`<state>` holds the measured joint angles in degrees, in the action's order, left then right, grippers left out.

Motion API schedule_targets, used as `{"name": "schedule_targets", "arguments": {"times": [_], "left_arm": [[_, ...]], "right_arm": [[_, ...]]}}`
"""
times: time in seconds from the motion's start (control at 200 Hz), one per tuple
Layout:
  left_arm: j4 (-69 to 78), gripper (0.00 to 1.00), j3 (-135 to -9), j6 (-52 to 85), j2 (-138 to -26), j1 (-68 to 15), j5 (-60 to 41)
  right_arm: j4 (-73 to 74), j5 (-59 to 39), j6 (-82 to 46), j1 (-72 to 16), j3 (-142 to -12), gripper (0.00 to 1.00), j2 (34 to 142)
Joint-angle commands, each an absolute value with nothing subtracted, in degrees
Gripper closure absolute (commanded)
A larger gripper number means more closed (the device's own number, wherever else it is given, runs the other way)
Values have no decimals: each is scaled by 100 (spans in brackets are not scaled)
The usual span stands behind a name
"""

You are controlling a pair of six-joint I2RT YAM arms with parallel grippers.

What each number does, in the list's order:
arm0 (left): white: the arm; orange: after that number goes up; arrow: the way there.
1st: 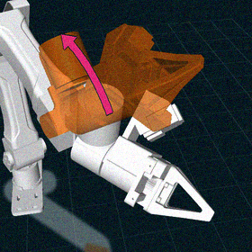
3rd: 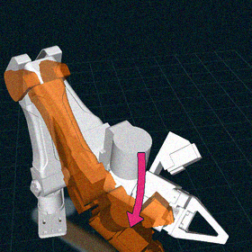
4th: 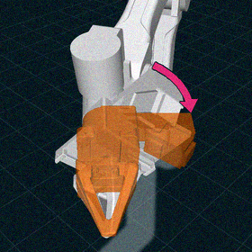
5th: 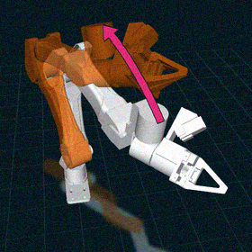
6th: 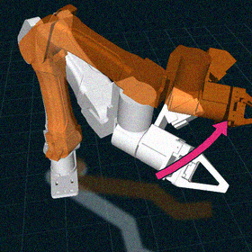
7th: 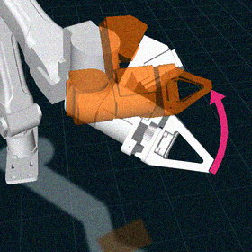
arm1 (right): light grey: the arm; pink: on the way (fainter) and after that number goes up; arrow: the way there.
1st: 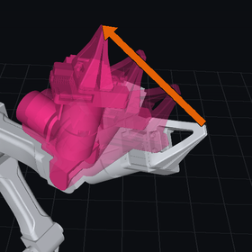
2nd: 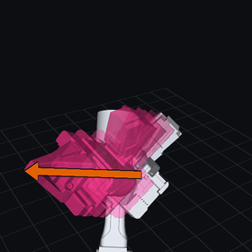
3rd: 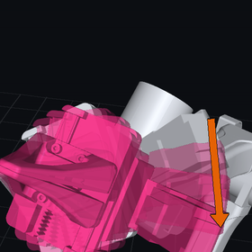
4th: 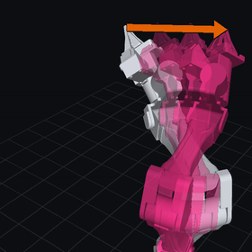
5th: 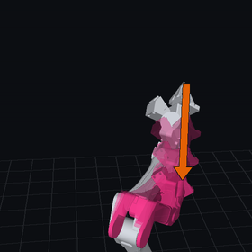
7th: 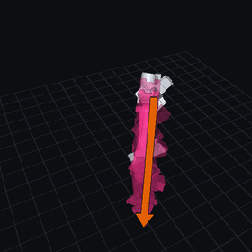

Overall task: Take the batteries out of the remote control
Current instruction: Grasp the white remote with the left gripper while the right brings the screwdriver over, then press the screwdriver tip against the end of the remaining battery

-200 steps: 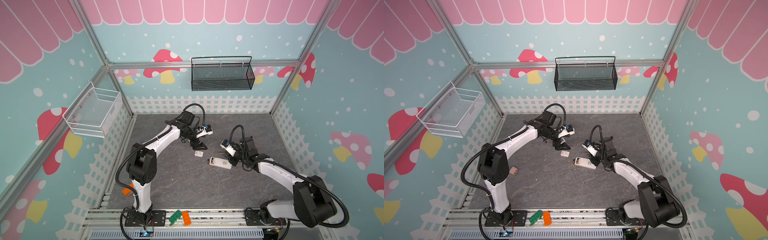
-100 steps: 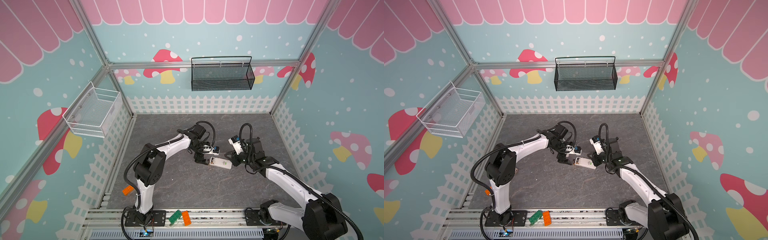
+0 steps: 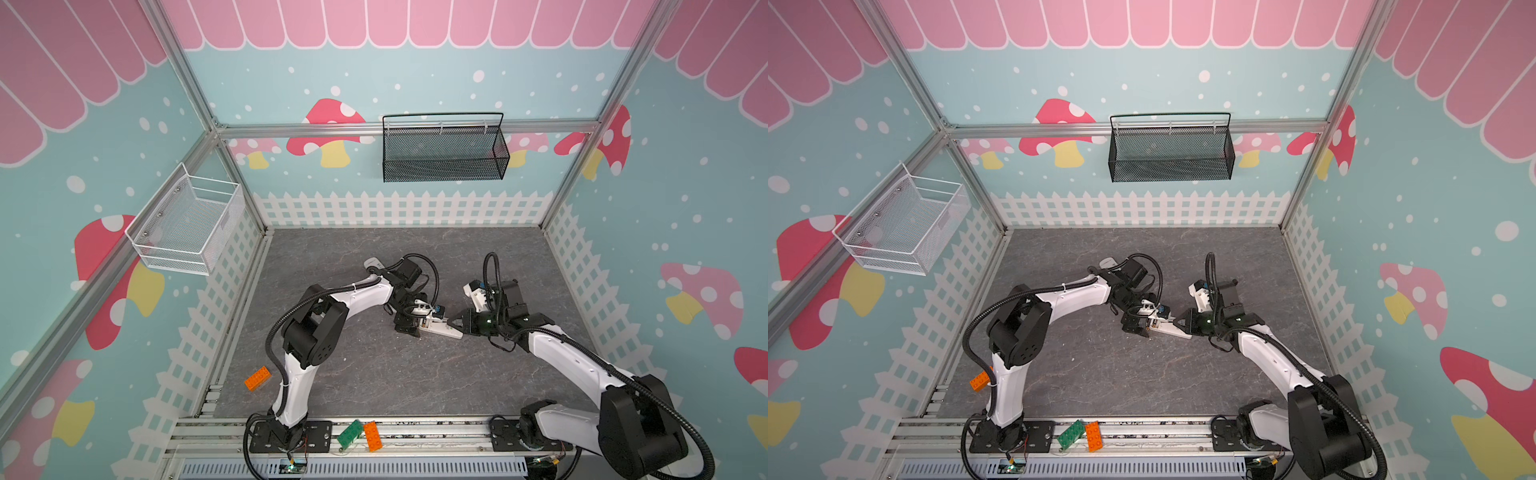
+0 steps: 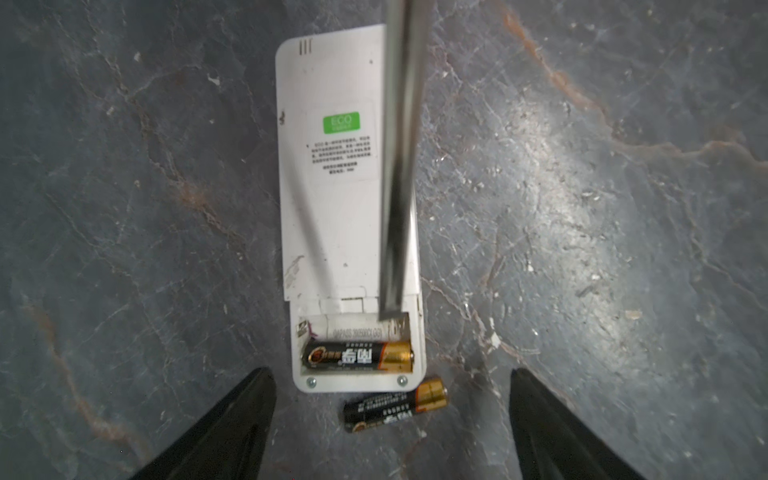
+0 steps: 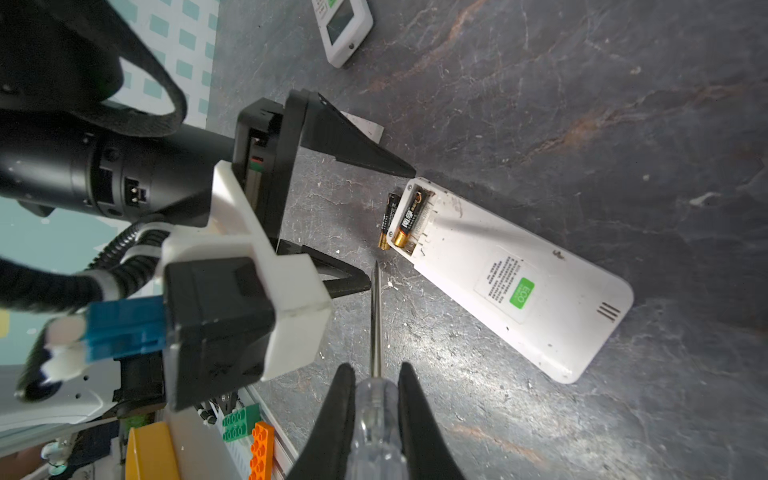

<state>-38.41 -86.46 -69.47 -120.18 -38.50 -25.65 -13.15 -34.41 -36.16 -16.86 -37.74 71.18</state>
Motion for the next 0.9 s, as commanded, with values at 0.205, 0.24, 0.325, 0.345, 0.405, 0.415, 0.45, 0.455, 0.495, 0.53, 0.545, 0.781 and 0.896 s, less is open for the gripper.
{"name": "schedule_targets", "arguments": {"times": [0.205, 0.24, 0.325, 0.345, 0.405, 0.415, 0.45, 0.455, 0.495, 0.53, 0.545, 0.781, 0.896], "left_arm": [[-3475, 17, -8719, -7163, -12265, -3951, -2375], [-3472, 18, -8727, -7223, -12290, -3957, -2340], [-3479, 23, -8734, -7270, -12305, -3955, -2288], [-3480, 24, -8741, -7265, -12318, -3955, -2266], [-3481, 27, -8692, -7317, -12327, -3964, -2186], [-3480, 27, -8679, -7333, -12326, -3964, -2170], [-3472, 27, -8610, -7437, -12322, -3964, -2129], [-3472, 28, -8599, -7449, -12322, -3964, -2123], [-3477, 28, -8549, -7533, -12311, -3959, -2086], [-3478, 28, -8533, -7541, -12312, -3955, -2041], [-3480, 29, -8526, -7544, -12318, -3957, -2021], [-3487, 34, -8577, -7570, -12401, -4010, -1852], [-3480, 36, -8586, -7608, -12459, -4054, -1737]], "right_arm": [[-920, -3618, -4040, -1635, -3835, 100, 7770], [-846, -3642, -4047, -1635, -3832, 100, 7857], [-830, -3719, -3999, -1626, -3936, 100, 8102], [-834, -3726, -3979, -1626, -3956, 100, 8132], [-803, -3700, -3938, -1626, -3930, 100, 8164], [-785, -3700, -3938, -1626, -3925, 100, 8165], [-749, -3691, -3942, -1626, -3917, 100, 8168], [-744, -3683, -3940, -1622, -3914, 100, 8166], [-740, -3666, -3935, -1610, -3945, 100, 8218], [-761, -3665, -3942, -1593, -3978, 100, 8258], [-763, -3665, -3946, -1595, -3998, 100, 8271], [-669, -3557, -4037, -1582, -4042, 100, 8497], [-519, -3520, -4113, -1582, -4021, 100, 8548]]}}
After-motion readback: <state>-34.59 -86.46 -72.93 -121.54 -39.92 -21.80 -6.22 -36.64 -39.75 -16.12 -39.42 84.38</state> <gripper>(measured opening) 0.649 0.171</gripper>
